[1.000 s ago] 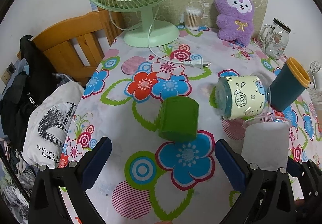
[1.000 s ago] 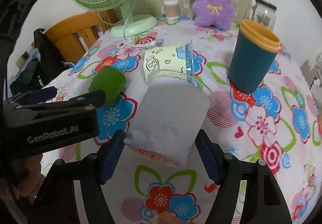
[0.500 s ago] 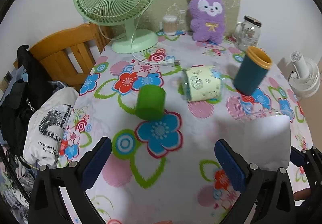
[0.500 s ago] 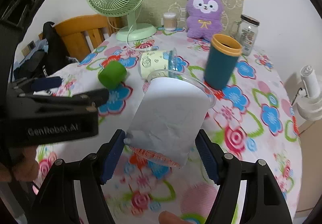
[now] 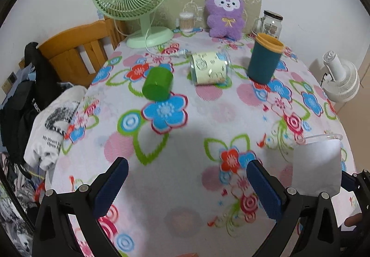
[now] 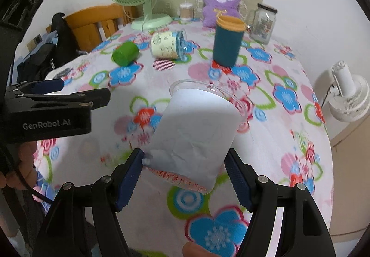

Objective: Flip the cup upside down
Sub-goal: 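Lift the white paper cup with the right gripper and carry it aside, then bring the left tool to the cup and grasp it with the left gripper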

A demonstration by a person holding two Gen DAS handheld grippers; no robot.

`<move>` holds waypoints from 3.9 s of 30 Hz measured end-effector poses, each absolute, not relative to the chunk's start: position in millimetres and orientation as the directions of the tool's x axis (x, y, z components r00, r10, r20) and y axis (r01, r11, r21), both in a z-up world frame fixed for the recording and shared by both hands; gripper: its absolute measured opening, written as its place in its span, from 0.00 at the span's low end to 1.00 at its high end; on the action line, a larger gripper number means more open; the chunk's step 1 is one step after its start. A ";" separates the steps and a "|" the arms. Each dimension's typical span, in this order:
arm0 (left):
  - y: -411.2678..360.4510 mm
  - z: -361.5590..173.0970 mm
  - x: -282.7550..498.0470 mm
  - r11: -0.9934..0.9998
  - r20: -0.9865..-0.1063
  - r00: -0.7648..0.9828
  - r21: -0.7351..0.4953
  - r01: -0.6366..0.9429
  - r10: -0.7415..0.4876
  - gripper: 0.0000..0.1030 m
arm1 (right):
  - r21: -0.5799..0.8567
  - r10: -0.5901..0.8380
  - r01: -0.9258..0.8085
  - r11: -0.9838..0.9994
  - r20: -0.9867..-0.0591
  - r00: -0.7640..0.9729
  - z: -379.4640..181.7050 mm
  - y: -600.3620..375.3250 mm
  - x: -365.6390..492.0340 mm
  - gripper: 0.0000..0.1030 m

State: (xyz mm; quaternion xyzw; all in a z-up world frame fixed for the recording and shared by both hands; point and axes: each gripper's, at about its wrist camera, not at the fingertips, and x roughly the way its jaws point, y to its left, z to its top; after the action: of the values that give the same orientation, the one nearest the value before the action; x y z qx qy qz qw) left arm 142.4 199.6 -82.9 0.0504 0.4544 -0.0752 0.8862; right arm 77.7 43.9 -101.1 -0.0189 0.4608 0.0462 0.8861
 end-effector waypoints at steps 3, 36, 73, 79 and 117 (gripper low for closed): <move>197.8 -89.0 131.7 0.984 -0.819 0.567 0.014 0.179 -0.092 1.00 | 0.004 0.055 -0.092 0.996 -0.831 0.553 -108.2 38.6 69.7 0.72; 167.7 -81.1 105.4 0.978 -0.815 0.566 -0.002 0.209 -0.123 1.00 | 0.026 0.067 -0.084 0.996 -0.839 0.540 -107.9 6.5 51.1 0.97; 27.4 -82.0 59.9 0.917 -0.836 0.527 0.078 0.391 -0.154 1.00 | 0.118 0.064 0.055 0.991 -0.807 0.587 -125.3 -131.0 -13.6 0.98; 17.3 -92.4 60.9 0.907 -0.854 0.496 0.073 0.415 -0.158 1.00 | 0.112 0.045 0.079 0.991 -0.811 0.584 -129.6 -138.5 -18.5 0.98; 9.3 -109.2 58.0 0.857 -0.896 0.414 0.080 0.510 -0.163 0.62 | 0.137 0.060 0.088 0.987 -0.809 0.585 -134.8 -139.6 -17.9 0.98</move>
State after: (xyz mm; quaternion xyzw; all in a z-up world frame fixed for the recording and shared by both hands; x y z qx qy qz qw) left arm 58.0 9.3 -109.2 0.1730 0.5012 -0.2044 0.8229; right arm -17.9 -139.6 -134.8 0.0812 0.4552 -0.0081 0.8866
